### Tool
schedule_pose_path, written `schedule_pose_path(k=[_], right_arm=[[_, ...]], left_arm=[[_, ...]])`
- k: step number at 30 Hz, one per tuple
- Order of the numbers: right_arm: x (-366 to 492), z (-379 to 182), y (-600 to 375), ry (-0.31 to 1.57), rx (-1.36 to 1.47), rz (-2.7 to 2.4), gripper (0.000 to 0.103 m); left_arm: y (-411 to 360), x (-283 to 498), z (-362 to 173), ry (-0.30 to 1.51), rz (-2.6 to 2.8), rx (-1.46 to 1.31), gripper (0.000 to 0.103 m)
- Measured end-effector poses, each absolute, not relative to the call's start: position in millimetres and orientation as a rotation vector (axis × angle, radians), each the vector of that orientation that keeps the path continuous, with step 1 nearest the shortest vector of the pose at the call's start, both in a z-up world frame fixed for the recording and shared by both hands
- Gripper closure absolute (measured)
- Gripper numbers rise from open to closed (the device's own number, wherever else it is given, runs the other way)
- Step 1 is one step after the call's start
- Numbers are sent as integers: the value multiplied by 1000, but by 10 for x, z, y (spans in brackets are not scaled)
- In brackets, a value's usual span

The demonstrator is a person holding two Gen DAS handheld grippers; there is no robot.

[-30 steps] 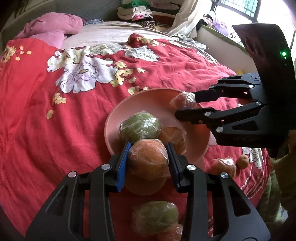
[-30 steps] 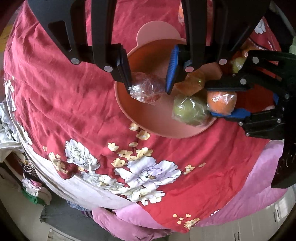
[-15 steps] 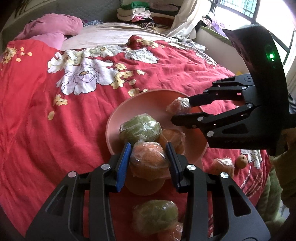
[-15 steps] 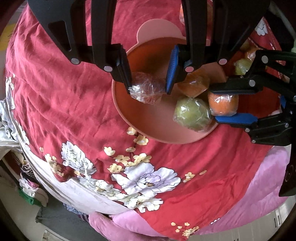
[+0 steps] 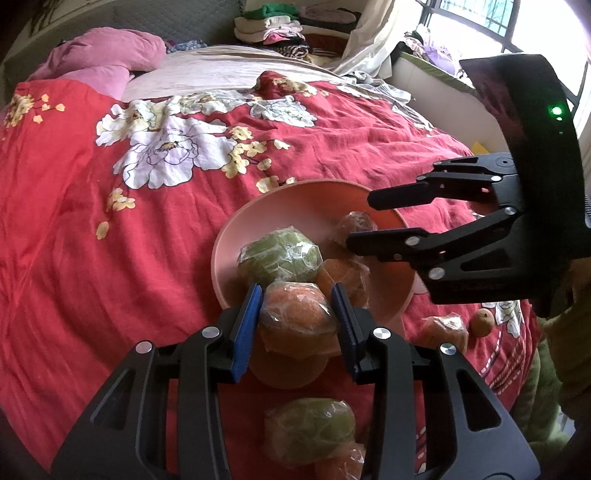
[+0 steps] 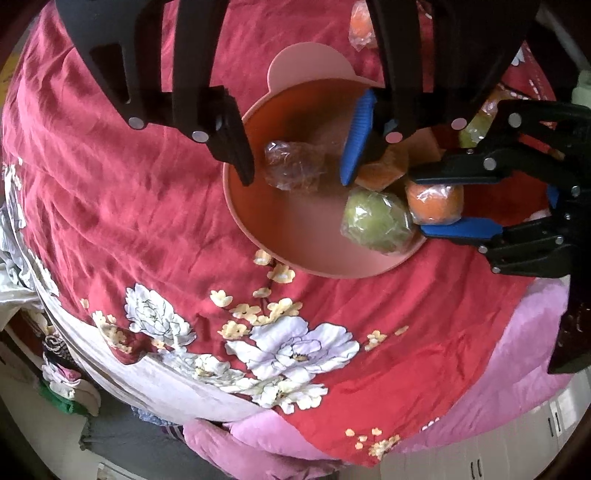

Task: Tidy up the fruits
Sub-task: 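Lower the wrapped orange into the pink bowl and open the left tool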

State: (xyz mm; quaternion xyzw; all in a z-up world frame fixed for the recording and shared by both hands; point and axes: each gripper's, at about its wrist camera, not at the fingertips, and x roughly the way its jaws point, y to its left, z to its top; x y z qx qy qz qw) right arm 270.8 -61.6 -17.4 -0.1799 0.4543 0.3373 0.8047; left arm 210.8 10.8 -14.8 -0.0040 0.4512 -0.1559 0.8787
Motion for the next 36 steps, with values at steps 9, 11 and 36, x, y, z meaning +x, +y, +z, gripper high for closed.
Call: schedule_pose_path(k=[9,11,36], right_arm=[[2555,-29,-855,913,-268,704,41],[2520,7,-914,897,-253,693,39],[2212,173,-1200,798,-156,689,15]], left_arm=[[117,2117,-144,940,-322,-12,67],[122,2129,-137,938,-321,-14,67],[306,2023,159,855,-274,-70,40]])
